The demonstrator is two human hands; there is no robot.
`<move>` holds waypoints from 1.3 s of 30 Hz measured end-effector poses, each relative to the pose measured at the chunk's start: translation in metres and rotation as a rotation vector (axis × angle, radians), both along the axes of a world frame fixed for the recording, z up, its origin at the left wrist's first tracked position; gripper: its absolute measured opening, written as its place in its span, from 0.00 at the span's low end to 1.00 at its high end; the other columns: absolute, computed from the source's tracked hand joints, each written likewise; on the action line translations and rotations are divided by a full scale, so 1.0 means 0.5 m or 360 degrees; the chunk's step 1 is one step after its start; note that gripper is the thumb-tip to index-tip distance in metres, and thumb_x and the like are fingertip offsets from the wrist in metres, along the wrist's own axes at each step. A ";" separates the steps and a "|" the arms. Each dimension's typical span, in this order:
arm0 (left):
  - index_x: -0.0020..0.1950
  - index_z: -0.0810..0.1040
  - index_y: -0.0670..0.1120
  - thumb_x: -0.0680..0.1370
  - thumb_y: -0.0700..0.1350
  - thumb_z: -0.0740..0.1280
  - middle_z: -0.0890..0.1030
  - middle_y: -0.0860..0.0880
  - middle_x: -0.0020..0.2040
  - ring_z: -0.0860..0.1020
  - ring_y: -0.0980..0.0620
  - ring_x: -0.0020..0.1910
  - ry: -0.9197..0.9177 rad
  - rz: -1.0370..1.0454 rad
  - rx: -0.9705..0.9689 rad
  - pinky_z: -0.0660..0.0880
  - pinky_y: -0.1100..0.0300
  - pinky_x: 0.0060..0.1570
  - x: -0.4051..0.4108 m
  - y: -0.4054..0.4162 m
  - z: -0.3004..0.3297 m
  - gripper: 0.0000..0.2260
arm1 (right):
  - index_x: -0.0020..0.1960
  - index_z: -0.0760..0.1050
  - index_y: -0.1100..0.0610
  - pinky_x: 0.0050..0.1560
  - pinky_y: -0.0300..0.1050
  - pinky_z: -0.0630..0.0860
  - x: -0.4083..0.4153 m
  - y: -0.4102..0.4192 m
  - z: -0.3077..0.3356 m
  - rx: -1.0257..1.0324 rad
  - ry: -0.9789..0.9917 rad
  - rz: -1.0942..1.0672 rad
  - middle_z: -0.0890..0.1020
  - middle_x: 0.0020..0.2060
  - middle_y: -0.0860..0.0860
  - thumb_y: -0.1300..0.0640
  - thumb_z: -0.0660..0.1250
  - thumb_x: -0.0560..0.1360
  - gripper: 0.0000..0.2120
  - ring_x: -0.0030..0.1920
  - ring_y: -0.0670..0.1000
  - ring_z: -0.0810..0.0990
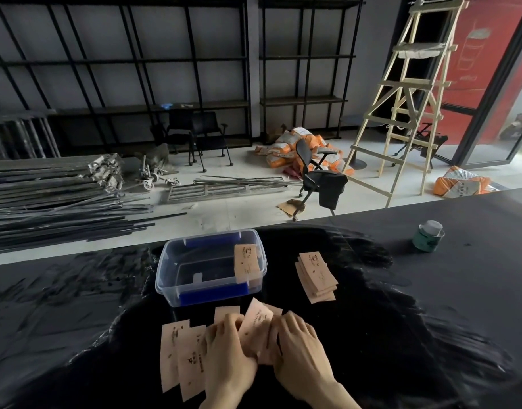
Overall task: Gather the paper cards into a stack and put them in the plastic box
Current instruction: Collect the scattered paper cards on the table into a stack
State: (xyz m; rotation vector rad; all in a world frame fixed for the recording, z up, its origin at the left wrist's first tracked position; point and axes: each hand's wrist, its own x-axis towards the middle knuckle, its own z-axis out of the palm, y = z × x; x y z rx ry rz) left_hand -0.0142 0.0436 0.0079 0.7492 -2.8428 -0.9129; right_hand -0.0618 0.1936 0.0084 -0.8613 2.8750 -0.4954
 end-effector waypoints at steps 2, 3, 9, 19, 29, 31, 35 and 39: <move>0.55 0.67 0.63 0.74 0.46 0.74 0.79 0.61 0.52 0.79 0.60 0.55 0.0087 -0.0124 0.0158 0.78 0.58 0.59 0.000 -0.006 0.008 0.20 | 0.75 0.65 0.54 0.73 0.46 0.66 -0.006 0.013 -0.001 -0.0145 0.0132 -0.0100 0.72 0.71 0.51 0.51 0.65 0.77 0.28 0.74 0.54 0.68; 0.56 0.69 0.63 0.76 0.45 0.73 0.80 0.61 0.51 0.80 0.62 0.52 0.0098 -0.0197 0.0224 0.80 0.58 0.57 -0.001 -0.005 0.012 0.18 | 0.76 0.64 0.55 0.74 0.48 0.66 -0.008 0.019 -0.002 -0.0188 0.0206 -0.0114 0.72 0.73 0.53 0.50 0.66 0.76 0.30 0.76 0.55 0.68; 0.65 0.72 0.60 0.77 0.46 0.73 0.80 0.65 0.54 0.80 0.67 0.55 0.0248 -0.0477 0.0410 0.77 0.70 0.58 -0.013 0.032 0.007 0.20 | 0.77 0.64 0.53 0.76 0.52 0.61 -0.018 0.038 -0.003 -0.0057 0.0411 0.0266 0.76 0.72 0.49 0.47 0.61 0.74 0.32 0.75 0.54 0.69; 0.78 0.58 0.58 0.72 0.66 0.67 0.69 0.57 0.74 0.64 0.53 0.75 -0.0072 -0.0371 -0.0196 0.58 0.50 0.78 -0.017 0.025 -0.011 0.38 | 0.65 0.73 0.52 0.65 0.50 0.76 -0.038 0.105 -0.029 -0.0049 0.0356 -0.0047 0.78 0.59 0.50 0.53 0.68 0.69 0.24 0.64 0.55 0.77; 0.64 0.73 0.59 0.77 0.36 0.70 0.78 0.63 0.56 0.80 0.60 0.57 0.0294 -0.0191 0.0201 0.78 0.67 0.49 -0.056 -0.021 0.019 0.22 | 0.67 0.71 0.53 0.73 0.54 0.71 -0.038 0.092 -0.054 -0.0044 0.0411 -0.0008 0.78 0.69 0.53 0.52 0.76 0.71 0.27 0.75 0.56 0.69; 0.60 0.76 0.60 0.79 0.38 0.68 0.80 0.64 0.54 0.81 0.61 0.56 0.0319 -0.0342 0.0266 0.78 0.67 0.54 -0.061 -0.014 0.022 0.17 | 0.76 0.64 0.55 0.75 0.54 0.66 -0.033 0.078 -0.059 -0.0160 0.0430 -0.0042 0.72 0.75 0.55 0.58 0.73 0.75 0.33 0.78 0.55 0.63; 0.54 0.81 0.57 0.81 0.34 0.62 0.85 0.58 0.49 0.83 0.60 0.53 0.0340 -0.0444 0.0573 0.81 0.61 0.59 -0.056 0.004 0.008 0.18 | 0.83 0.49 0.53 0.79 0.56 0.58 -0.022 0.064 -0.059 -0.0204 0.0447 -0.0013 0.58 0.81 0.57 0.56 0.67 0.79 0.39 0.81 0.57 0.51; 0.58 0.81 0.45 0.80 0.28 0.54 0.86 0.45 0.52 0.85 0.47 0.55 0.0456 -0.0319 0.1334 0.83 0.57 0.52 -0.040 0.021 0.040 0.20 | 0.82 0.51 0.53 0.79 0.57 0.53 -0.026 0.061 -0.066 -0.0138 0.0453 0.0049 0.61 0.81 0.55 0.46 0.59 0.81 0.34 0.82 0.55 0.49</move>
